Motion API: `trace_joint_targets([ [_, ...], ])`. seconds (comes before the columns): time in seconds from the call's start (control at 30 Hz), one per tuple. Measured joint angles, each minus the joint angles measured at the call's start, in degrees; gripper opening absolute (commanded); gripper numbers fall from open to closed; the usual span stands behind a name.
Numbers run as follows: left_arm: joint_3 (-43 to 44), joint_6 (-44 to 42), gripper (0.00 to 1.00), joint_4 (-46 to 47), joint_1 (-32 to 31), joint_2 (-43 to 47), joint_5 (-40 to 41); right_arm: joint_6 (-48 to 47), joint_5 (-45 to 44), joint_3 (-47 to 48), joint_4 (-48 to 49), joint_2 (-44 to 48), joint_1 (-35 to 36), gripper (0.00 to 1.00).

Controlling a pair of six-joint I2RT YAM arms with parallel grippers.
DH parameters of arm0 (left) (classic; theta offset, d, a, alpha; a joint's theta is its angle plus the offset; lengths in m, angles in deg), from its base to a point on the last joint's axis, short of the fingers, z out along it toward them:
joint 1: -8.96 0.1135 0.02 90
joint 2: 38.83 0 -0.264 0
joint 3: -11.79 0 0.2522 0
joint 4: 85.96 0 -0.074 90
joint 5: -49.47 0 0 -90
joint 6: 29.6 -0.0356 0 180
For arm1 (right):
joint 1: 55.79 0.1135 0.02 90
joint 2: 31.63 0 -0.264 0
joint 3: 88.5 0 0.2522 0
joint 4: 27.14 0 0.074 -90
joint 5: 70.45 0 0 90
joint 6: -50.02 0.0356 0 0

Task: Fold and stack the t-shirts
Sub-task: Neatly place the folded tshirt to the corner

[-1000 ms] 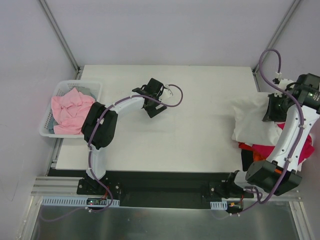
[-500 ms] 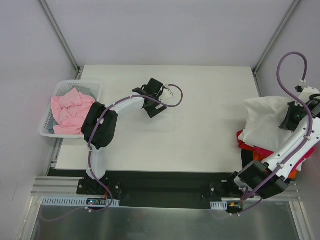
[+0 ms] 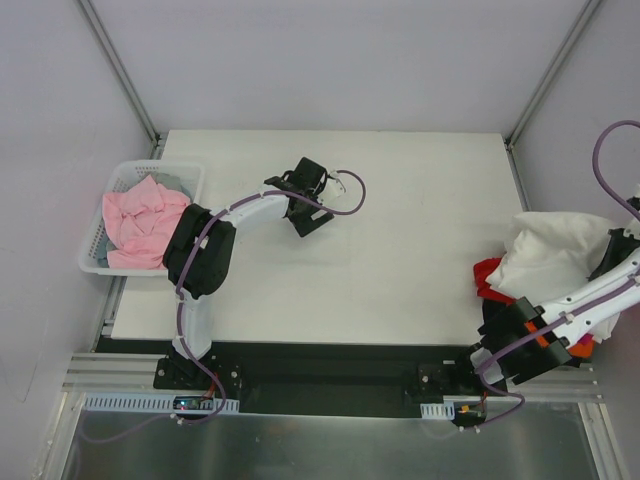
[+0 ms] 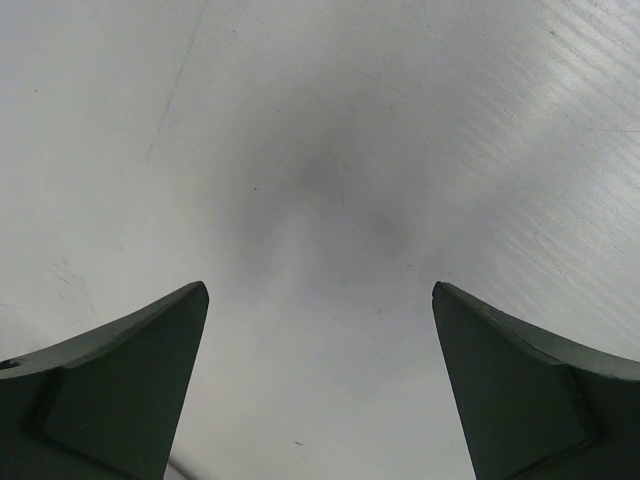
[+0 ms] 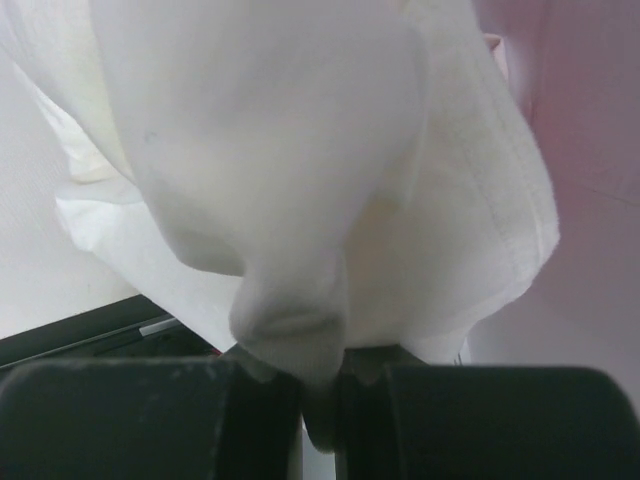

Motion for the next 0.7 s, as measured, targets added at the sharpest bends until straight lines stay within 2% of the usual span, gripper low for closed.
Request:
trace_joint_targets([
  [0.4,-0.07,0.0,0.96,0.0,0.0,0.0,-0.04,-2.49,-3.61,-9.27,1.95,-2.78,-3.15,0.01],
  [0.7,-0.07,0.02,0.96,0.0,0.0,0.0,-0.26,-0.83,-5.79,-8.33,4.46,-4.96,-3.3,0.01],
])
